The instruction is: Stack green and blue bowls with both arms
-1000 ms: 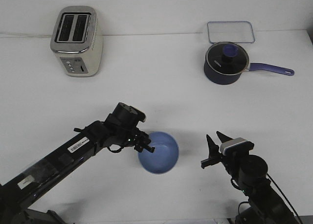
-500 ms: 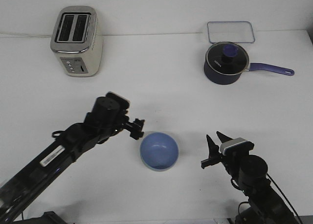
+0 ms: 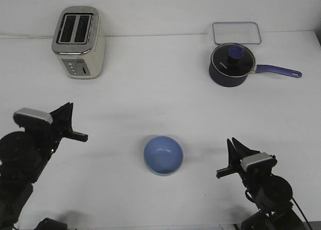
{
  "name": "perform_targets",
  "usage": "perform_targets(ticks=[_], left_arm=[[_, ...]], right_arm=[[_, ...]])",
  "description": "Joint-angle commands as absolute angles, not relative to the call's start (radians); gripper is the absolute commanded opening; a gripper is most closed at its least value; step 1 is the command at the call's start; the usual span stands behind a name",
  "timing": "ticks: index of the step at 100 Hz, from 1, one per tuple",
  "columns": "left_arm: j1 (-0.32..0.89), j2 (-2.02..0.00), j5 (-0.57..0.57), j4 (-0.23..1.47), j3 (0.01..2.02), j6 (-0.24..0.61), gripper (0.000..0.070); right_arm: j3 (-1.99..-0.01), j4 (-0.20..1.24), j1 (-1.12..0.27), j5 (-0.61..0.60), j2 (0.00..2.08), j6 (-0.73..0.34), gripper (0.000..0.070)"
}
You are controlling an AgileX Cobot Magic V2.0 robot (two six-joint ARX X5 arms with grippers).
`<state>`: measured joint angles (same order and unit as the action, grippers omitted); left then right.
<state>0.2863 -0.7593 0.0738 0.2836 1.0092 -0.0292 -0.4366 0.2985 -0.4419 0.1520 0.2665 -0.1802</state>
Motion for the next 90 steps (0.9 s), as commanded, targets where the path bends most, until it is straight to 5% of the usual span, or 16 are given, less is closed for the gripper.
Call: perform_targets(ticks=[1,16,27,90], left_arm=[[0.257,-0.677,0.075,0.194,0.892,-0.05,0.0013],[0.206,-0.442,0.069,-0.057,0.57,-0.036,0.0012],[0.193,-0.336,0.072,-0.084,0.446,0.016,0.0012],[0.194,-0.272,0.072,-0.053,0.431,0.031,0.0015]], right_arm=[[-0.438,0.315,-0.445,0.176,0.231,-0.186,0.0],[-0.432,0.343,-0.445,0.207,0.152,-0.179,0.0],[-0.431,0.339,-0.445,0.234,0.141,-0.179,0.0],[-0.432,0.344,-0.445,0.237,0.138,-0.186,0.0]])
